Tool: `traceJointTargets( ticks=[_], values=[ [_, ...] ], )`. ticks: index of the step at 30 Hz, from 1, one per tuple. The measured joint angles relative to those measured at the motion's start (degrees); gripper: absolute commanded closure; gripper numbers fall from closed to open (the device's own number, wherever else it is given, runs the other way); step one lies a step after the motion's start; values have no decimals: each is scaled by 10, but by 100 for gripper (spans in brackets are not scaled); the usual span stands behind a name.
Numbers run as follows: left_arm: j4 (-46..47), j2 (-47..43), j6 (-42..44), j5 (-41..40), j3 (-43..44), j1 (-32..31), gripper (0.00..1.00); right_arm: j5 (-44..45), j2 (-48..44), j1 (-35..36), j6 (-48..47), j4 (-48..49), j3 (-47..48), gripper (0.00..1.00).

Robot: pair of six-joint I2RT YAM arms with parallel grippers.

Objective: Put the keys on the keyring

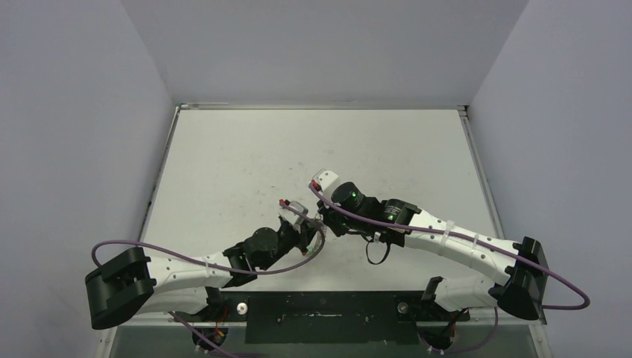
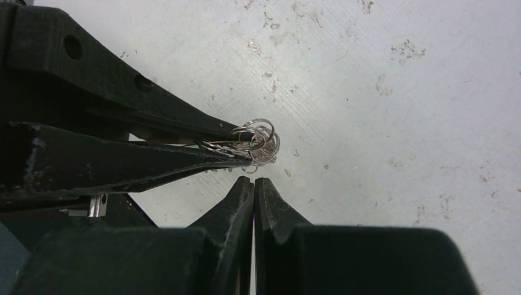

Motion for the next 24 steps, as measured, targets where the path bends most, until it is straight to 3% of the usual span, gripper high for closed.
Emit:
traceJointTargets(
  ticks=[5,8,14,24],
  values=[
    [-1,-22,3,-1,-5,0,100,0,0,0,-1,-4,7,98],
    [-4,-25,5,3,-7,0,100,-5,-2,0,-2,-2,8,83],
    [-6,-28,9,16,-8,0,100,-46,-27,-4,-4,42,-9,68],
    [-7,-39,22,41,-14,0,100,-199,-40,-85,-6,120,-64,66]
  ],
)
